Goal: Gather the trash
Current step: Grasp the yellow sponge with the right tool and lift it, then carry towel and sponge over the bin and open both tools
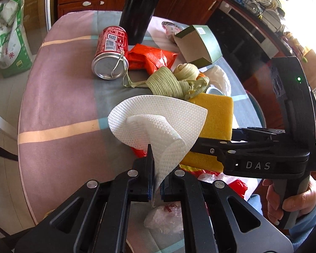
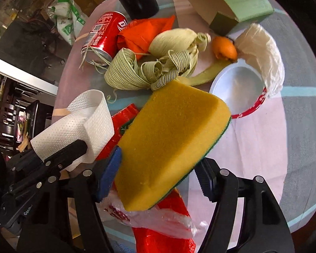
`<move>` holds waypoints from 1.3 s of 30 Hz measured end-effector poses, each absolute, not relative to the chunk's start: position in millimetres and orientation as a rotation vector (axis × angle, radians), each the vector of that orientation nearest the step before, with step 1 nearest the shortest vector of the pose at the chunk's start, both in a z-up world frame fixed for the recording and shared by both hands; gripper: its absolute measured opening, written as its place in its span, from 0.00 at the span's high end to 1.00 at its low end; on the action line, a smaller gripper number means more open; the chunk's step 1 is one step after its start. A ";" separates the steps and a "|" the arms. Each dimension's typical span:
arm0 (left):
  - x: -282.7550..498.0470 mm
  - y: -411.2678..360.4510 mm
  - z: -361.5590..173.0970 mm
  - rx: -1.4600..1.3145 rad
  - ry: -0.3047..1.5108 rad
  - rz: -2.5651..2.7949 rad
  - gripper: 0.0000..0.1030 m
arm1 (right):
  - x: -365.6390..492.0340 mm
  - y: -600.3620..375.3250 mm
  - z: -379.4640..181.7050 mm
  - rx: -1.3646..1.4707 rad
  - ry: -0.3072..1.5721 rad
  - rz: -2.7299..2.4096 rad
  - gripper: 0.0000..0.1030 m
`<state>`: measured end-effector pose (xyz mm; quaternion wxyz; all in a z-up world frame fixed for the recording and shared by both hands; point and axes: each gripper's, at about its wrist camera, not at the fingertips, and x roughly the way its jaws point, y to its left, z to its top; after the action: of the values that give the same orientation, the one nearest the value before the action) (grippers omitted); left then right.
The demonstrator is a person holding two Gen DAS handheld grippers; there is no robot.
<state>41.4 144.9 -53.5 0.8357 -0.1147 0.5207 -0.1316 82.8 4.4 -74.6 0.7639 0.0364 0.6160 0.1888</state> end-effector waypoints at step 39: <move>92.3 -178.0 14.1 0.102 1.029 -0.632 0.95 | 67.6 -360.6 -4.4 0.422 1.018 0.059 0.63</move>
<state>92.3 -178.0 14.1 0.8219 0.0482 0.4837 -0.2971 67.6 -360.6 -4.4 0.8516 0.2004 0.4836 0.0278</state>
